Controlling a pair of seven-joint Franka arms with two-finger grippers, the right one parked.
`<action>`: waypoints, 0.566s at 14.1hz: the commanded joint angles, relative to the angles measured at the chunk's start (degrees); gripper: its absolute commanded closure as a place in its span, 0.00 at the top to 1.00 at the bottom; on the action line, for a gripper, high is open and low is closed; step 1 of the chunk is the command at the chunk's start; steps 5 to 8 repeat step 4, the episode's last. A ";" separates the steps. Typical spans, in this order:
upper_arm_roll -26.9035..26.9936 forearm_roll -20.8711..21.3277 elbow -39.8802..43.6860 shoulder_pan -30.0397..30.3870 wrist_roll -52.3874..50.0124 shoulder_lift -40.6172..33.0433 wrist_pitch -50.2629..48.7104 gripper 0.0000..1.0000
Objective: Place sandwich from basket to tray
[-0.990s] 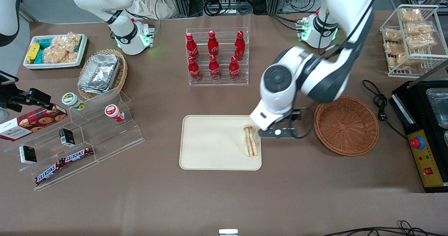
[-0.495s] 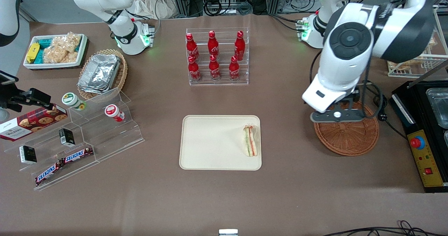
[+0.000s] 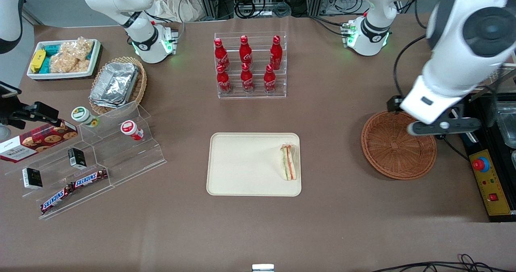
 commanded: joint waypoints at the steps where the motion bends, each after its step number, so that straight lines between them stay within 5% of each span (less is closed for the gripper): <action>1: 13.72 -5.55 -1.25 -6.14 7.07 -4.27 -1.27 0.99; 8: 16.94 -7.23 -1.26 -6.60 8.23 -4.55 -1.88 1.00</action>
